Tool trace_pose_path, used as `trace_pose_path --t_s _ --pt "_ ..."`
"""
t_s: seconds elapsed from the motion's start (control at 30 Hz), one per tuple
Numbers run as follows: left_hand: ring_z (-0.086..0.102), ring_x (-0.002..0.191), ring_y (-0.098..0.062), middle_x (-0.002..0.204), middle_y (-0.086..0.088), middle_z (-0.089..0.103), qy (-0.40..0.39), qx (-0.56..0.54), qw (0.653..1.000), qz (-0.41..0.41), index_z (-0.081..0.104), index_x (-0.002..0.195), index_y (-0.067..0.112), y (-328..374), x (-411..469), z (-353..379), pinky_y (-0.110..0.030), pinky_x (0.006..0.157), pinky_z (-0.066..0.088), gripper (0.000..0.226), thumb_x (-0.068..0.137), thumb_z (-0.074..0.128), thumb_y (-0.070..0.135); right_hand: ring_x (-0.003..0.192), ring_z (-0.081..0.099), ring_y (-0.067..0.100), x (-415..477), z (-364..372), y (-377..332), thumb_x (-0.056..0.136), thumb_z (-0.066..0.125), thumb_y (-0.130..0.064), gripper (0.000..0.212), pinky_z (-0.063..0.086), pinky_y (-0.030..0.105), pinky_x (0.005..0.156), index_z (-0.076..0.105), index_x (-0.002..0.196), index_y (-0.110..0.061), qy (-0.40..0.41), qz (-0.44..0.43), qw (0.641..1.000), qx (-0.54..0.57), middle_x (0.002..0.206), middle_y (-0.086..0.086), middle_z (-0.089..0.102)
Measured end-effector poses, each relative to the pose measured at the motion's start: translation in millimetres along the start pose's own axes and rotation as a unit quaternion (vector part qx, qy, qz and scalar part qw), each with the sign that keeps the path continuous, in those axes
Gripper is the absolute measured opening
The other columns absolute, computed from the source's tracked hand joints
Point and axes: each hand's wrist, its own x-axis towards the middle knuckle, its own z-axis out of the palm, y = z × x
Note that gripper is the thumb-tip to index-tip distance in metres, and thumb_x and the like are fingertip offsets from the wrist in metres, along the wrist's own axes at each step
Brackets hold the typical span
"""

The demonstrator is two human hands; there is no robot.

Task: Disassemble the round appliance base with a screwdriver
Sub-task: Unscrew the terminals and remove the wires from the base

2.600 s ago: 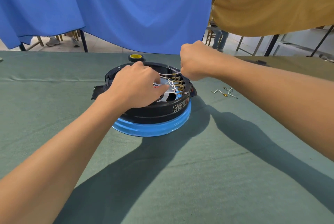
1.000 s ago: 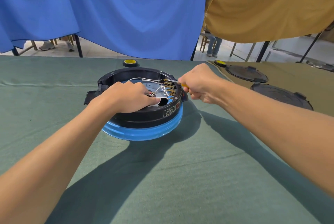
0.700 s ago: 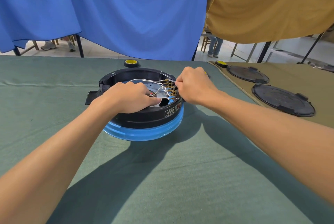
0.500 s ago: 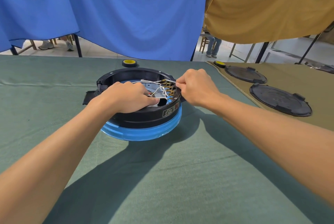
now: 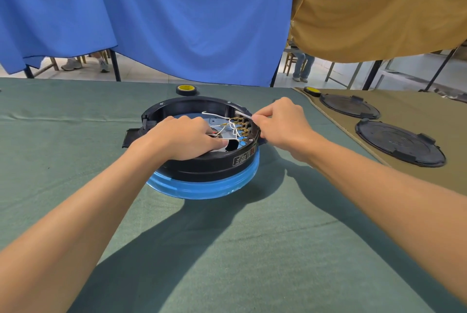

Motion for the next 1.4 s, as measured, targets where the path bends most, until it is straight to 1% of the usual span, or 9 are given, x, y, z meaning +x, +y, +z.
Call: trace_pose_path --t_s 0.07,0.13,0.23,0.33,0.57,0.67,0.83,1.13,1.4 --pt "0.053 0.080 -0.019 0.098 0.001 0.066 -0.001 0.002 1.000 0.003 0.066 0.109 0.026 -0.3 0.0 0.1 -0.036 0.078 0.035 0.061 0.090 0.031 0.072 0.070 0.064 0.022 -6.2 0.0 6.5 0.094 0.052 -0.016 0.030 0.049 0.023 0.068 0.076 0.078 -0.009 0.056 0.000 0.998 0.032 0.057 -0.003 0.064" --pt "0.051 0.083 -0.020 0.101 0.002 0.066 -0.004 0.003 1.000 0.006 0.066 0.111 0.026 -0.2 -0.2 0.1 -0.037 0.080 0.034 0.061 0.091 0.030 0.071 0.065 0.059 0.025 -14.7 5.4 18.0 0.096 0.051 -0.020 0.032 0.041 0.012 0.070 0.073 0.078 -0.005 0.104 -0.018 0.992 0.066 0.054 0.005 0.061" --pt "0.044 0.088 -0.022 0.111 0.002 0.062 -0.012 0.002 1.000 0.008 0.064 0.113 0.030 1.0 -1.6 -1.5 -0.039 0.086 0.032 0.056 0.092 0.030 0.070 0.064 0.059 0.030 -27.6 22.7 40.9 0.099 0.050 -0.022 0.031 0.046 0.031 0.079 0.070 0.083 -0.004 0.148 -0.020 0.984 0.092 0.058 0.010 0.061" --pt "0.052 0.089 -0.023 0.106 0.003 0.067 -0.023 -0.010 1.000 0.005 0.065 0.112 0.032 2.0 -4.6 -3.2 -0.038 0.083 0.034 0.053 0.094 0.031 0.068 0.065 0.059 0.028 -29.2 35.7 55.6 0.098 0.050 -0.021 0.026 0.050 0.041 0.075 0.071 0.085 -0.011 0.180 0.035 0.974 0.136 0.062 0.005 0.063" --pt "0.049 0.059 -0.027 0.057 -0.006 0.052 0.027 -0.086 0.995 -0.033 0.050 0.062 0.010 1.2 16.1 -11.8 -0.032 0.058 0.039 0.045 0.100 0.045 0.033 0.068 0.059 0.030 -21.9 41.5 64.9 0.096 0.053 -0.025 0.030 0.047 0.038 0.071 0.070 0.078 -0.008 0.150 0.048 0.971 0.179 0.061 0.005 0.064" --pt "0.062 0.080 -0.030 0.086 -0.003 0.071 0.065 -0.001 0.997 -0.036 0.074 0.088 0.019 4.5 32.7 -12.5 -0.034 0.067 0.050 0.023 0.095 0.053 0.026 0.066 0.059 0.025 -19.5 41.2 69.6 0.095 0.053 -0.026 0.031 0.044 0.034 0.065 0.068 0.073 -0.010 0.153 0.060 0.966 0.200 0.059 0.002 0.063" --pt "0.063 0.097 -0.026 0.114 0.000 0.069 0.076 0.109 0.991 -0.025 0.067 0.118 0.030 3.7 55.3 -2.8 -0.033 0.068 0.041 0.025 0.096 0.056 0.037 0.064 0.058 0.022 -17.5 42.6 71.7 0.095 0.054 -0.027 0.029 0.044 0.033 0.066 0.067 0.071 -0.015 0.147 0.071 0.959 0.232 0.057 -0.002 0.063" --pt "0.057 0.076 -0.021 0.088 0.005 0.065 0.101 0.197 0.975 0.014 0.072 0.100 0.031 8.7 61.5 0.8 -0.029 0.058 0.034 0.022 0.096 0.050 0.031 0.065 0.058 0.028 -15.9 42.5 71.3 0.094 0.054 -0.026 0.032 0.048 0.038 0.066 0.066 0.069 -0.011 0.138 0.068 0.953 0.262 0.057 0.004 0.062" --pt "0.051 0.067 -0.023 0.074 0.000 0.051 0.098 0.322 0.940 0.054 0.052 0.078 0.018 15.4 56.6 -16.0 -0.027 0.051 0.027 0.016 0.092 0.045 0.021 0.068 0.058 0.033 -17.8 39.2 70.4 0.095 0.053 -0.026 0.031 0.048 0.042 0.069 0.064 0.071 -0.009 0.134 0.089 0.943 0.293 0.062 0.009 0.064"
